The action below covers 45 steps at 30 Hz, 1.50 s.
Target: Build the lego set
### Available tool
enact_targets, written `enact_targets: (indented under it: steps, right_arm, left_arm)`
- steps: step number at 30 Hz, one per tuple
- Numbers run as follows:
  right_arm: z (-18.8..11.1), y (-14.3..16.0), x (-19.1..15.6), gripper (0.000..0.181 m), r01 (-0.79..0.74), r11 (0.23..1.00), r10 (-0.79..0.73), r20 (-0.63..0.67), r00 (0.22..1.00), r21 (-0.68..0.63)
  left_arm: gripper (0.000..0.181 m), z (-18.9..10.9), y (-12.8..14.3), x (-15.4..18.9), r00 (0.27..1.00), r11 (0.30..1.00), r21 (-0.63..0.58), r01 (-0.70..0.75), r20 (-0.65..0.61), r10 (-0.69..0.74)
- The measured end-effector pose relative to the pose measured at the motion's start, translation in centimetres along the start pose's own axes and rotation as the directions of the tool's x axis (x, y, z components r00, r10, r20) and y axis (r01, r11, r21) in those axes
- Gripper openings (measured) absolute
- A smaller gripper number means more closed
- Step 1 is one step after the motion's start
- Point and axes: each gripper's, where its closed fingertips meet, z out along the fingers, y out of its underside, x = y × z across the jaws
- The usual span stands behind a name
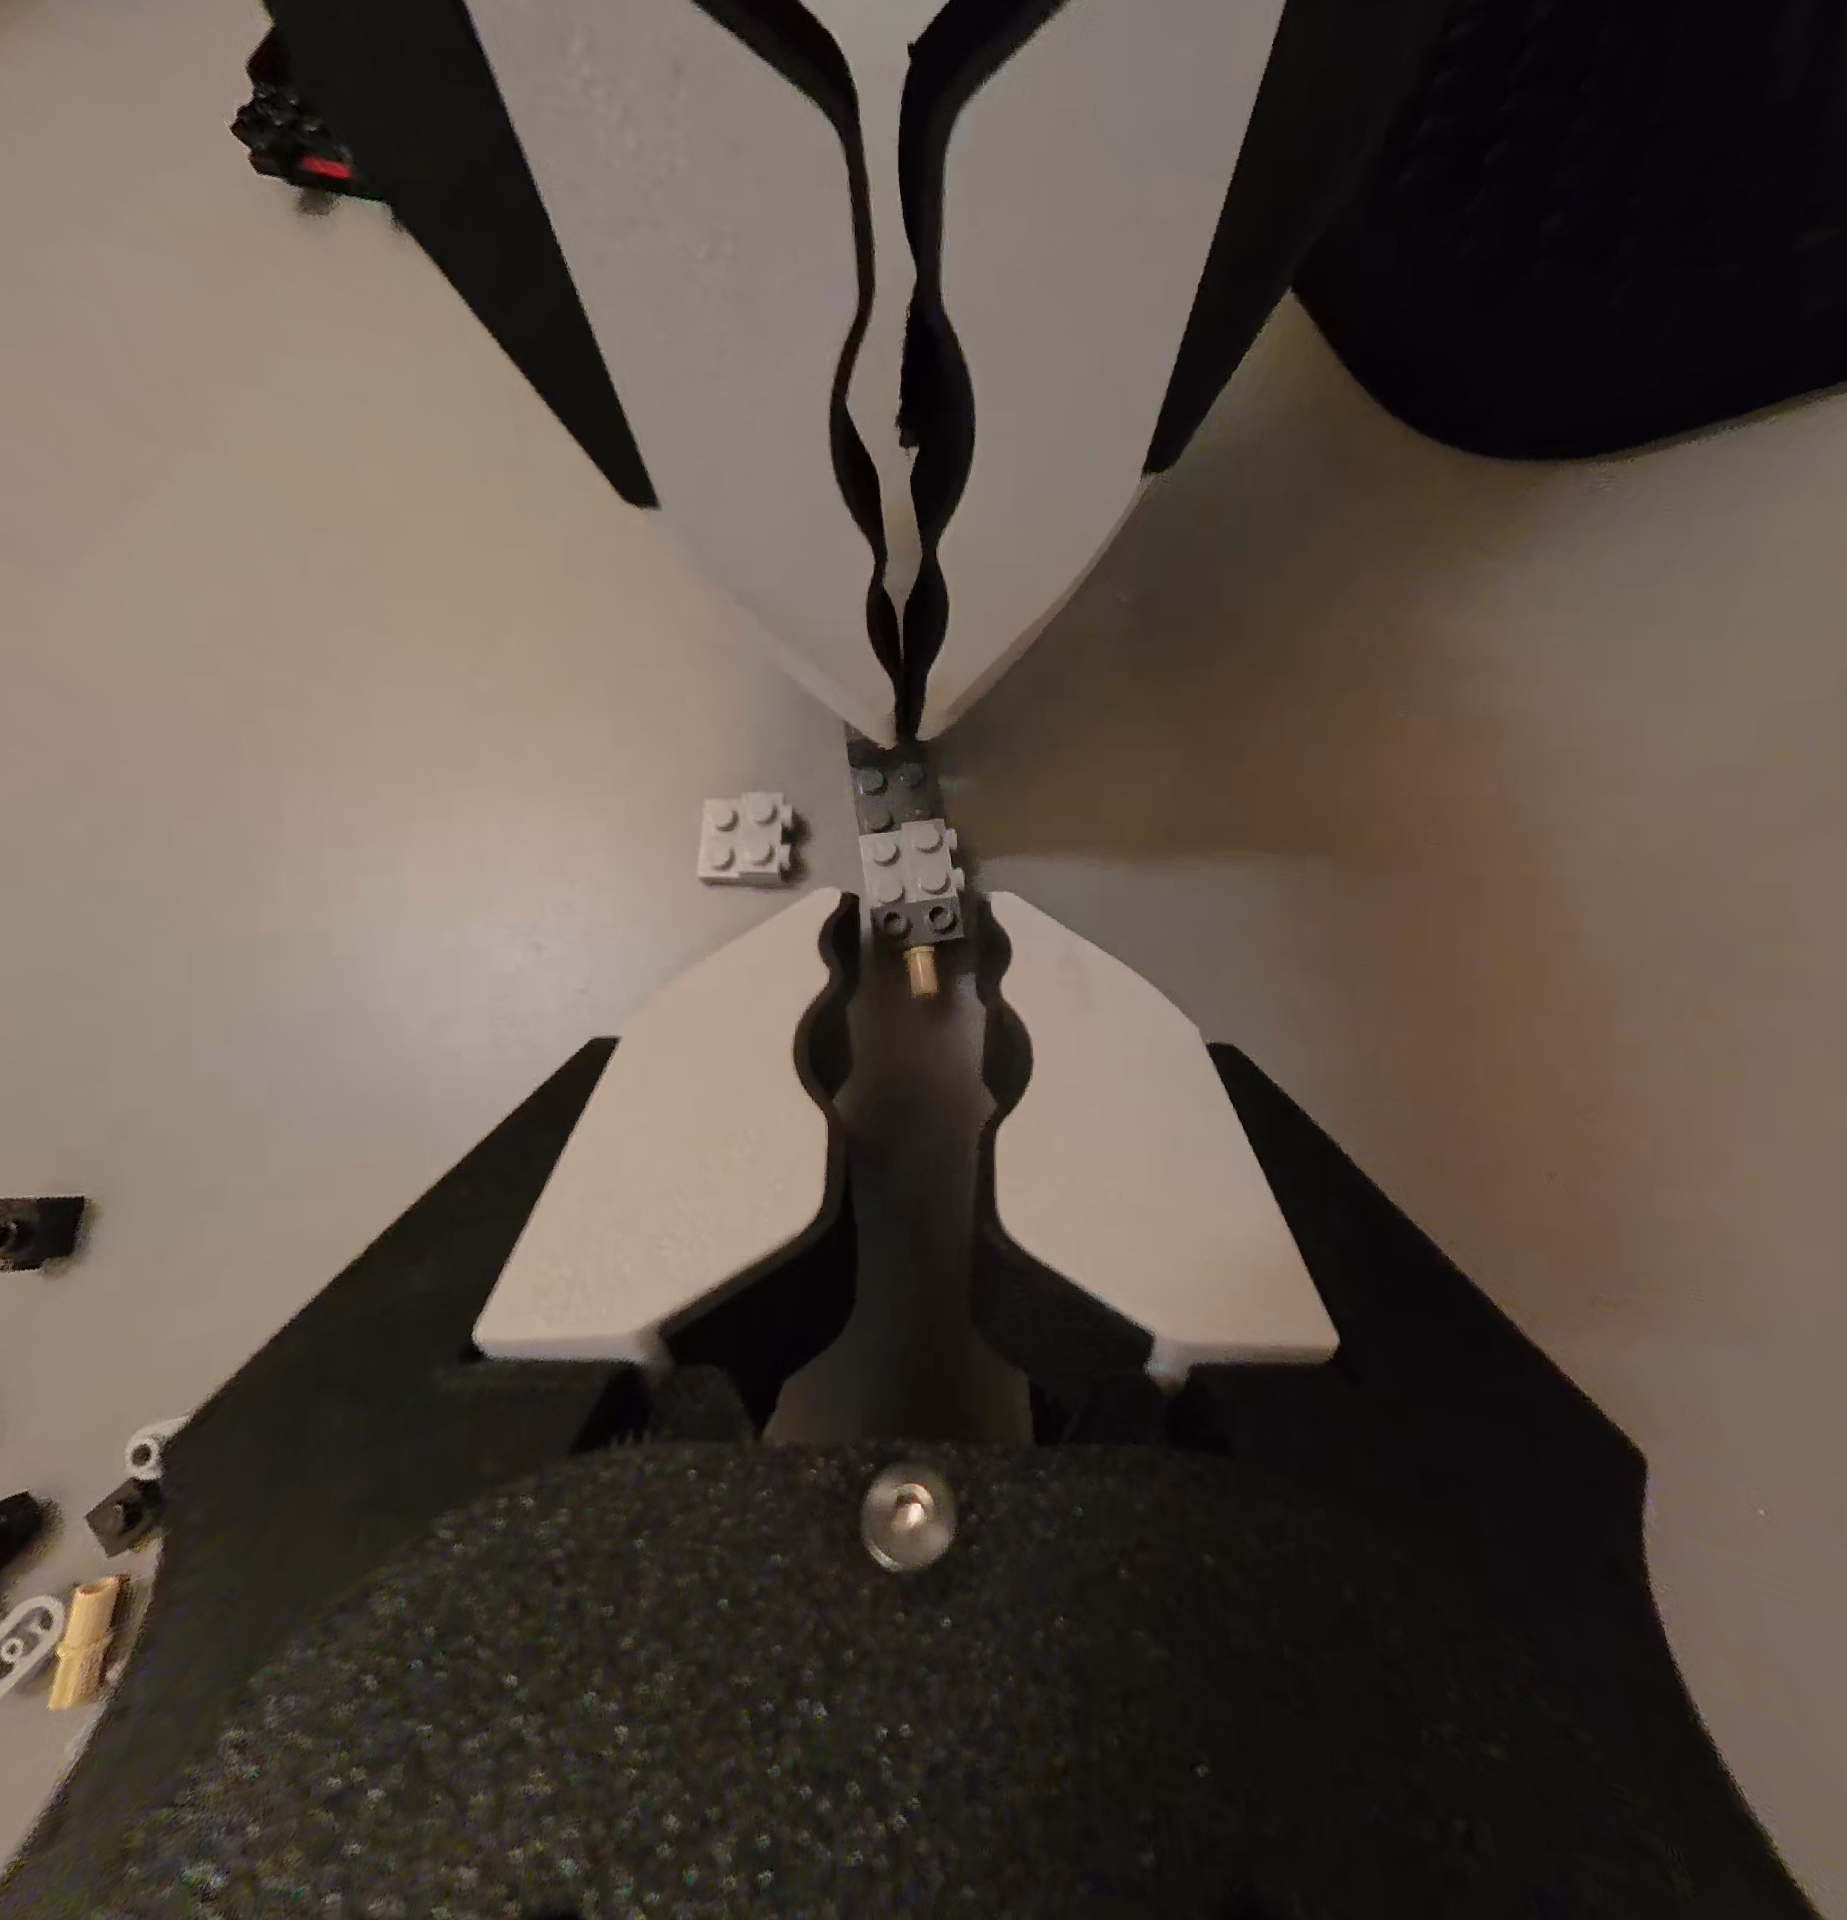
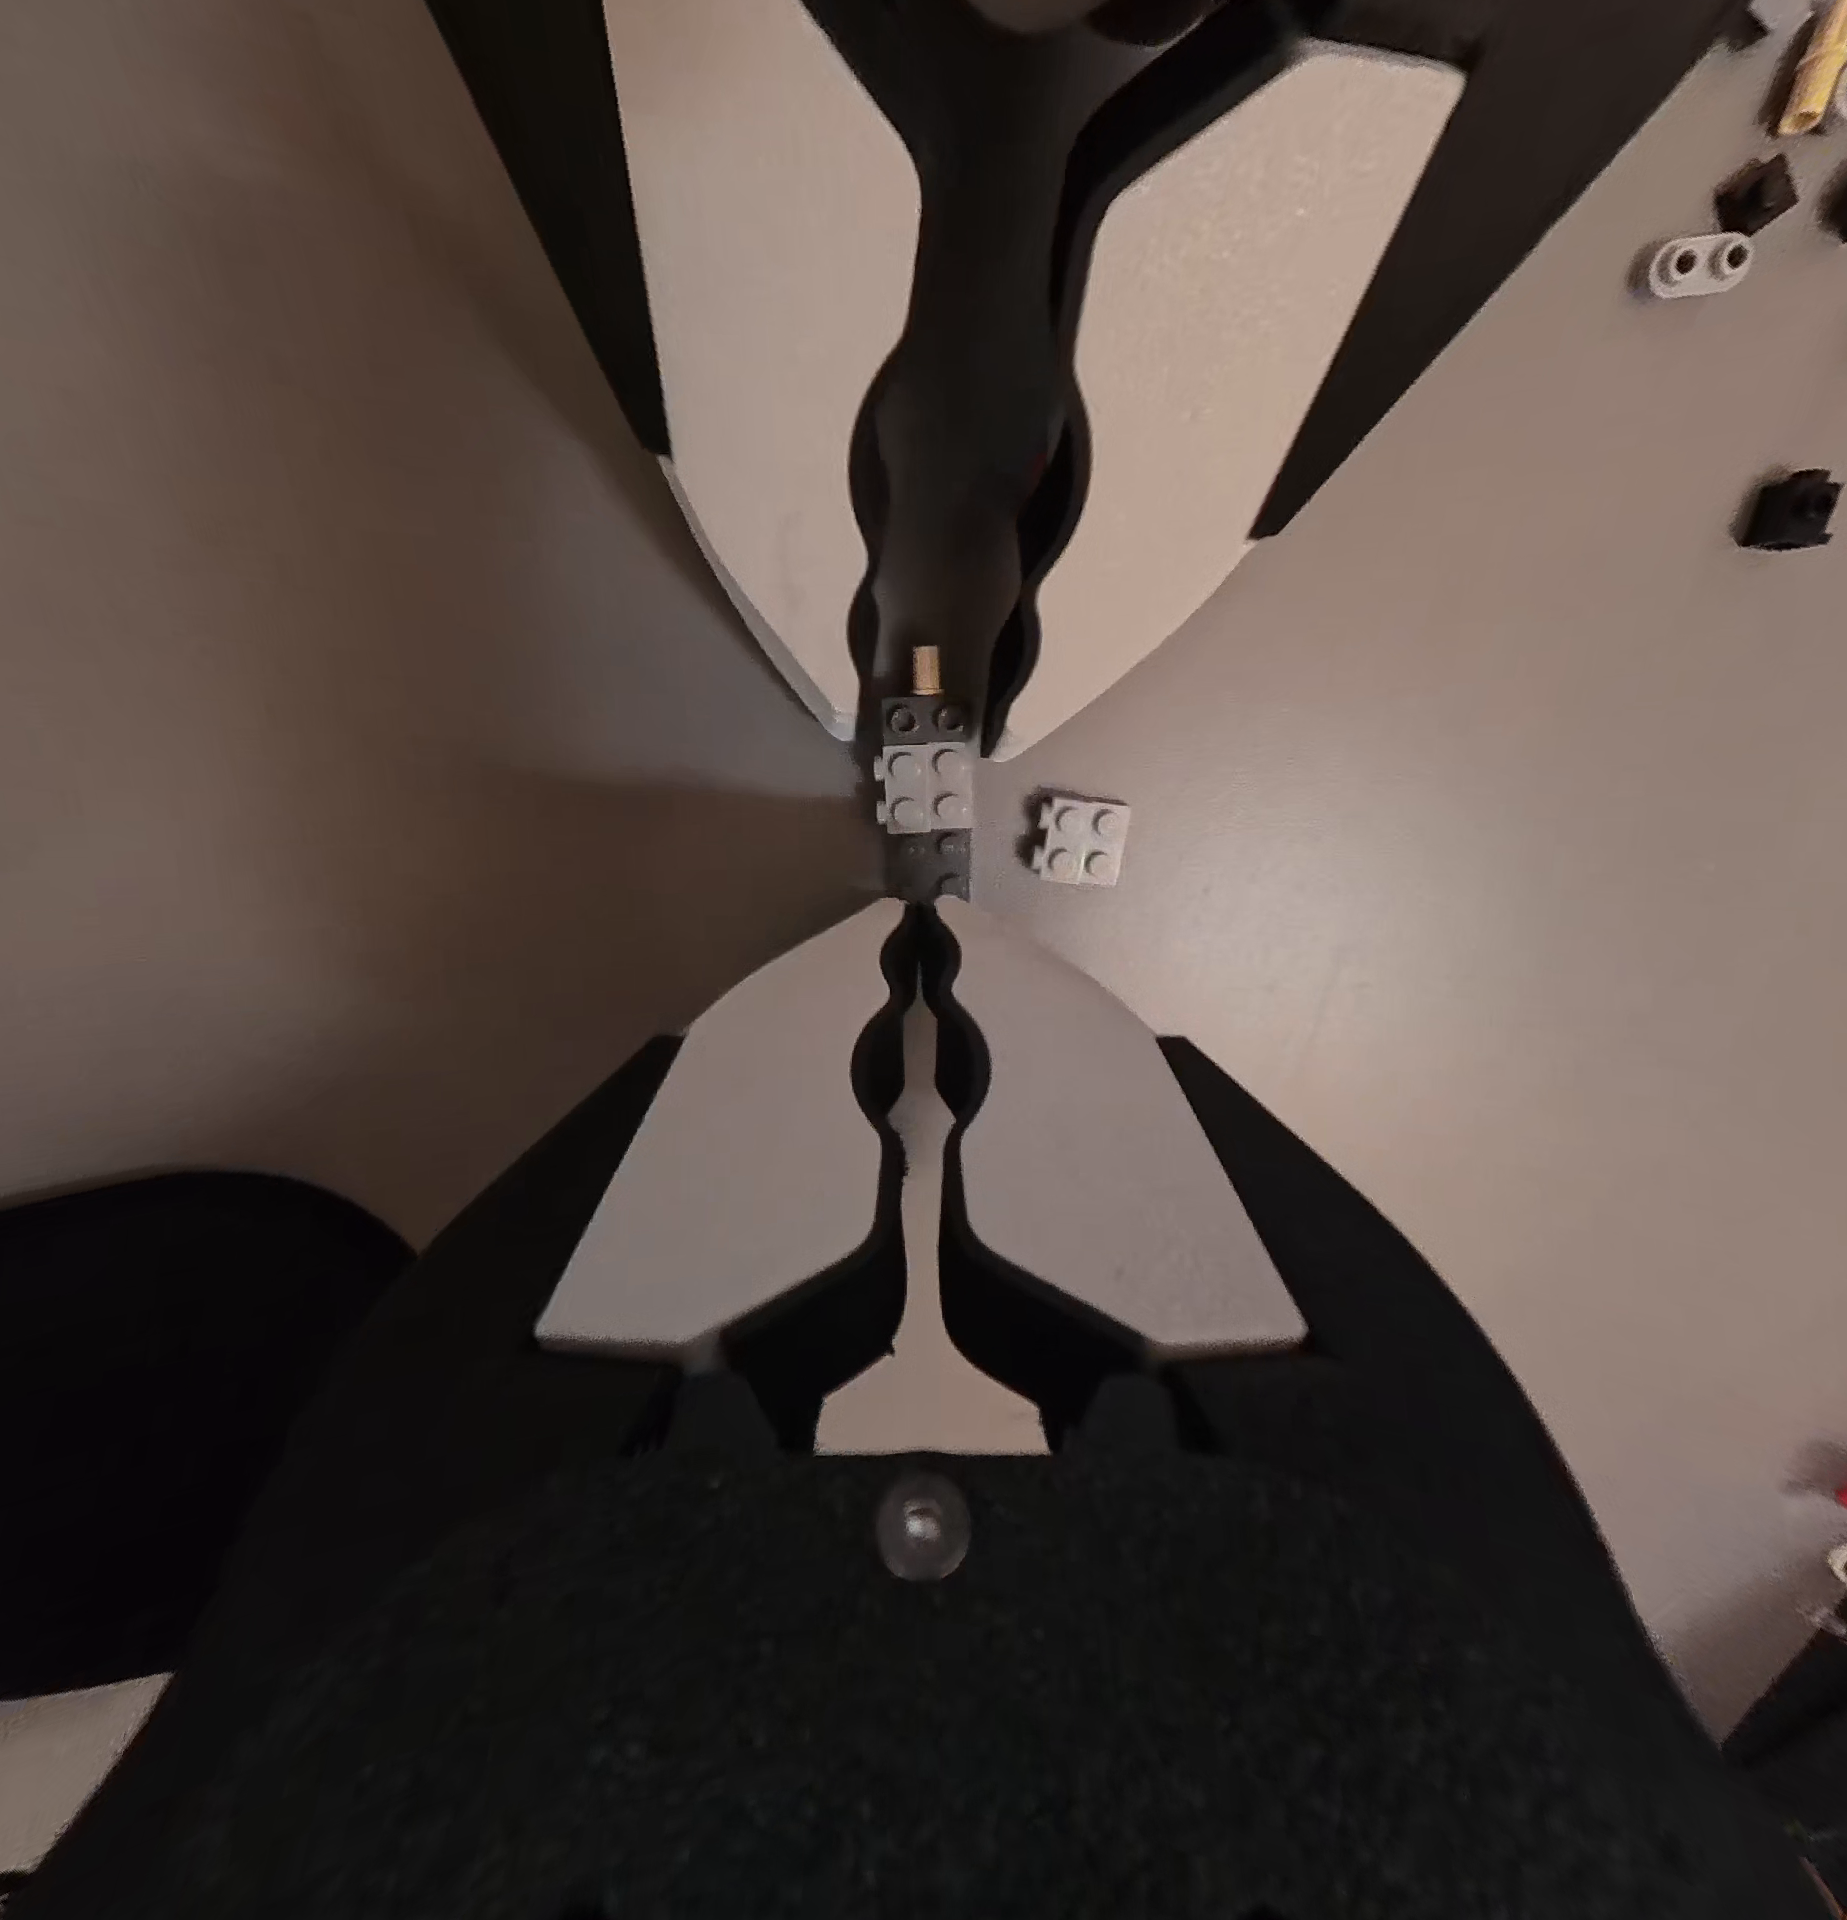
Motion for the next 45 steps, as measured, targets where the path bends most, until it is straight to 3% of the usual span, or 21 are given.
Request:
enact_targets:
  steps: [5, 8, 15, 19, 28, 35, 45]
  right_arm:
    - [-0.6, -0.2, 2.4, 0.010, -0.081, 0.991, 0.089, -0.079, 0.993, 0.103]
    - [-0.4, -0.6, 3.0, 0.017, -0.186, 0.964, 0.199, -0.049, 0.979, 0.192]
    - [1.3, -0.4, 3.1, 0.029, -0.227, 0.950, 0.229, 0.016, 0.973, 0.213]
    - [1.9, -0.6, 3.1, 0.018, -0.206, 0.955, 0.201, 0.046, 0.979, 0.213]
    - [-0.3, -0.6, 0.9, 0.017, -0.127, 0.983, 0.123, 0.037, 0.992, 0.134]
    - [0.6, 0.1, 0.2, 0.017, -0.083, 0.996, 0.083, -0.020, 0.996, 0.033]
    - [0.9, 0.1, 0.0, 0.019, -0.057, 0.998, 0.058, -0.010, 0.998, 0.026]
  left_arm:
    - [0.021, -0.2, 0.3, -0.2, 1.000, 1.000, -0.012, -0.017, 0.014, 0.017]
    - [0.020, -0.2, 0.3, -0.3, 1.000, 1.000, -0.011, -0.018, 0.017, 0.019]
    - [0.018, -0.1, 0.3, -0.3, 0.999, 0.999, -0.011, -0.035, 0.021, 0.035]
    - [0.018, -0.1, 0.4, -0.3, 0.999, 0.999, -0.011, -0.038, 0.020, 0.038]
    - [0.017, -0.2, 0.4, -0.4, 1.000, 1.000, -0.005, -0.027, 0.010, 0.027]
    - [0.017, -0.1, 0.4, -0.3, 0.999, 1.000, -0.006, -0.030, 0.012, 0.030]
    - [0.018, -0.2, 0.4, -0.3, 1.000, 1.000, -0.003, -0.030, 0.008, 0.030]
